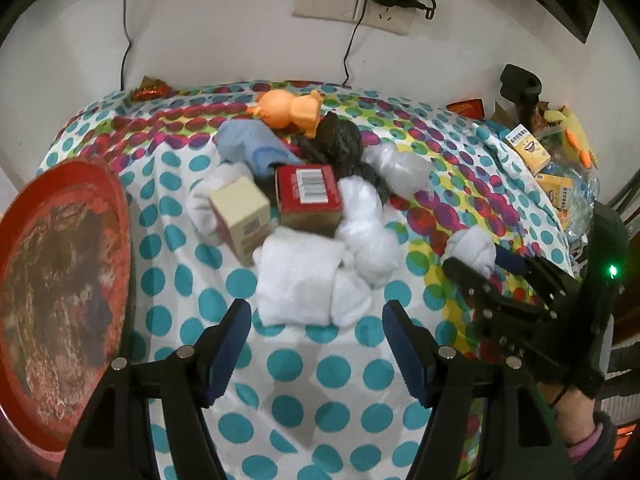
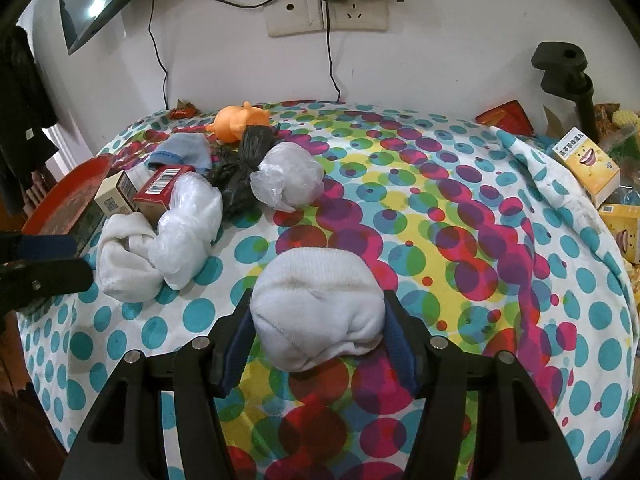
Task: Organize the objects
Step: 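Grasp the white rolled towel with the left tool while the right tool grasps a white sock ball, then carry the white towel onto the red tray and open the left tool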
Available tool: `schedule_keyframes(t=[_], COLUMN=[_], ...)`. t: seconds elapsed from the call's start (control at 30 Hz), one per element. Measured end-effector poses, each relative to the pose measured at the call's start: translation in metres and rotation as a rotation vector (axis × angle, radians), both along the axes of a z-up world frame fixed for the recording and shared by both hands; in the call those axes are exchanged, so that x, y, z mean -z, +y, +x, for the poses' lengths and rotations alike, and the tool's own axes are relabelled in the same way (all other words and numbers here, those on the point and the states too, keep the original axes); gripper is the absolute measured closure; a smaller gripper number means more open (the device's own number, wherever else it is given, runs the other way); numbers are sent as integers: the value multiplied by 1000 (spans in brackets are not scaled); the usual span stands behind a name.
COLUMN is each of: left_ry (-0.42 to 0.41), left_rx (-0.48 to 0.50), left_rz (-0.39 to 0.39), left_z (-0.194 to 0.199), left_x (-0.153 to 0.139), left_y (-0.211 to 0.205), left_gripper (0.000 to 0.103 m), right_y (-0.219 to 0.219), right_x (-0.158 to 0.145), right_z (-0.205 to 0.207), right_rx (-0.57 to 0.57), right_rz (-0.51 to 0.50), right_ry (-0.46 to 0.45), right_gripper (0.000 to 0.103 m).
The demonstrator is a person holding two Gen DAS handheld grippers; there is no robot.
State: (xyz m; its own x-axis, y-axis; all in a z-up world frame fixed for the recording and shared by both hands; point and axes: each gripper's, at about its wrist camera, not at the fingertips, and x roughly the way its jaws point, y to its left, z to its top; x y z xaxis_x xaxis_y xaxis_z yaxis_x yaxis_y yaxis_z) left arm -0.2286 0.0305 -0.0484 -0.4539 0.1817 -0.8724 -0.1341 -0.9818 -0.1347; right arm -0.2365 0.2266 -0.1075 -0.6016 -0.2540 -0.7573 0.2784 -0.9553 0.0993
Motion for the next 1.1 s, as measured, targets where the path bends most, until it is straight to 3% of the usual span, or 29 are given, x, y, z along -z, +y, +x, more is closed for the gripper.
schedule_keyframes(t=[0.3,0.5,0.57,0.6,0.7,1.1], left_ry=[-11,17,44,44,48,97], left_rx=[-11,16,20,30,45,94], left_rz=[-74,-72,-85,-84,-87,-144], left_z=[-25,-29,-27,-27,-23,13], left_x=[24,35,35,36,34,9], left_y=[9,9,10,10,11,3], left_gripper=[33,33,37,51,55,56], right_y=[-5,-6,-6,-7,-8,-11], right_x=[3,2,2,2,3,5], right_z=[-3,-3,-3,-3,-3,-4], right_rx=[-2,-1,-1,0,0,9], right_rz=[27,28,29,30,36,70], right_ry=[-23,-23,-23,-23,-21,-11], right_gripper=[46,46,46,46,46,47])
